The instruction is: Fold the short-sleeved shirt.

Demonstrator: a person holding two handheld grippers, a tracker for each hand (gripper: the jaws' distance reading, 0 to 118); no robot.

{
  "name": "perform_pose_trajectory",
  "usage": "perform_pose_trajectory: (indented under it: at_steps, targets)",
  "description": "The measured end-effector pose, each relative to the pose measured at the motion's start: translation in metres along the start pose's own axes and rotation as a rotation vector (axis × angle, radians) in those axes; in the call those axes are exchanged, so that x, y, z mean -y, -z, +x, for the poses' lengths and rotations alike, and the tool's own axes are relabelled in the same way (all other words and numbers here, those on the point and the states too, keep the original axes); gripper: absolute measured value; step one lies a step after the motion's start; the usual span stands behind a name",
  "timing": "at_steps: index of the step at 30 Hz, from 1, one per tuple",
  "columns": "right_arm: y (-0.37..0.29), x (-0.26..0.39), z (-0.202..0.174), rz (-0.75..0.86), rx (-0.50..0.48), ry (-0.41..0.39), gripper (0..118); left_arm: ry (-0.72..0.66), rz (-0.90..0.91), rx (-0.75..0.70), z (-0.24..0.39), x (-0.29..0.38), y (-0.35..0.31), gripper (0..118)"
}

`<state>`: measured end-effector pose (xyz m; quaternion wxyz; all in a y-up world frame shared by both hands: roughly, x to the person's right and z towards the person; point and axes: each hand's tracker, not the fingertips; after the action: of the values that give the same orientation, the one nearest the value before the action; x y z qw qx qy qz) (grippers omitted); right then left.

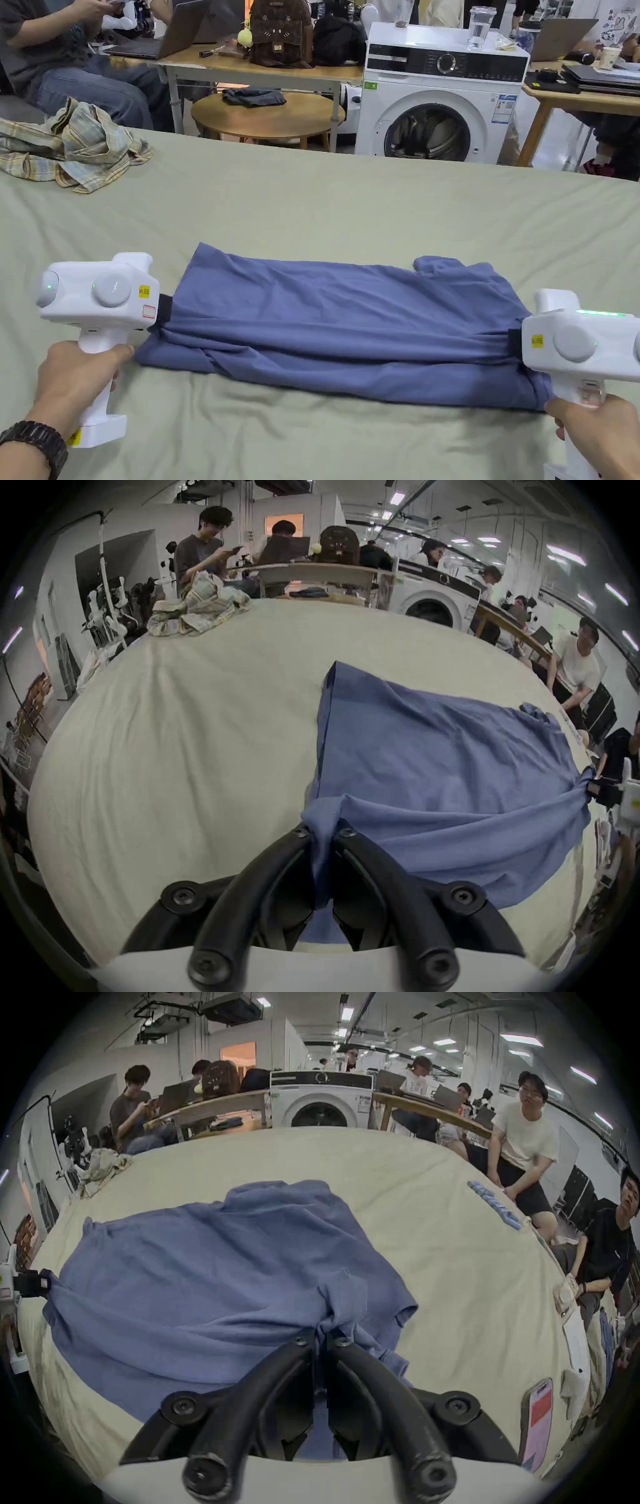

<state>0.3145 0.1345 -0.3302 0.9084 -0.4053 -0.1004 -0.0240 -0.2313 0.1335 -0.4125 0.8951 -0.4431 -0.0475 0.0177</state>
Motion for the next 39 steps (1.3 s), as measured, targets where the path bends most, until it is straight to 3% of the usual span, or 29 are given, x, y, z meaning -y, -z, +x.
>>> perform_pose_trajectory:
  at_steps: [4, 6, 7, 8, 9, 12, 14, 16, 17, 19, 27, 33, 34, 36, 39]
  targets:
    - [-0.002, -0.003, -0.005, 0.024, 0.027, -0.015, 12, -0.022, -0.016, 0.002, 0.001, 0.002, 0.006, 2]
    - [-0.012, -0.005, -0.007, 0.073, 0.063, -0.008, 37, -0.020, -0.015, -0.001, 0.005, 0.001, 0.000, 5]
    - [-0.019, -0.006, -0.008, 0.102, 0.061, 0.011, 46, -0.013, -0.005, -0.006, 0.007, 0.002, -0.003, 15]
    - [-0.024, -0.007, -0.008, 0.132, 0.055, 0.027, 49, 0.002, 0.011, -0.014, 0.009, 0.003, -0.009, 32]
    - [-0.031, -0.007, -0.009, 0.160, 0.044, 0.037, 49, 0.008, 0.025, -0.008, 0.011, 0.003, -0.014, 38]
    - [-0.055, -0.001, -0.021, 0.240, 0.031, 0.049, 49, 0.016, 0.094, 0.014, 0.018, 0.010, -0.038, 41]
    - [-0.068, 0.007, -0.030, 0.280, 0.013, 0.052, 45, 0.013, 0.149, 0.053, 0.023, 0.018, -0.053, 41]
    - [-0.080, 0.016, -0.042, 0.310, 0.009, 0.060, 14, 0.018, 0.202, 0.068, 0.029, 0.029, -0.070, 40]
    - [-0.084, 0.021, -0.048, 0.327, 0.016, 0.059, 0, 0.029, 0.236, 0.062, 0.030, 0.034, -0.075, 29]
    - [-0.090, 0.030, -0.056, 0.350, 0.015, 0.064, 0, 0.061, 0.290, 0.024, 0.037, 0.045, -0.085, 0]
    - [-0.098, 0.050, -0.071, 0.349, -0.041, 0.046, 0, 0.037, 0.215, -0.001, 0.017, 0.050, -0.086, 0]
    - [-0.087, 0.057, -0.063, 0.293, -0.043, 0.046, 0, -0.074, -0.019, 0.073, -0.017, 0.019, -0.049, 0]
    - [-0.086, 0.058, -0.062, 0.289, -0.038, 0.046, 0, -0.068, -0.059, 0.076, -0.020, 0.015, -0.042, 5]
    - [-0.082, 0.060, -0.058, 0.273, -0.025, 0.041, 0, -0.071, -0.108, 0.068, -0.022, 0.013, -0.027, 43]
    - [-0.080, 0.063, -0.052, 0.256, -0.013, 0.042, 0, -0.087, -0.226, 0.090, -0.017, 0.019, -0.008, 47]
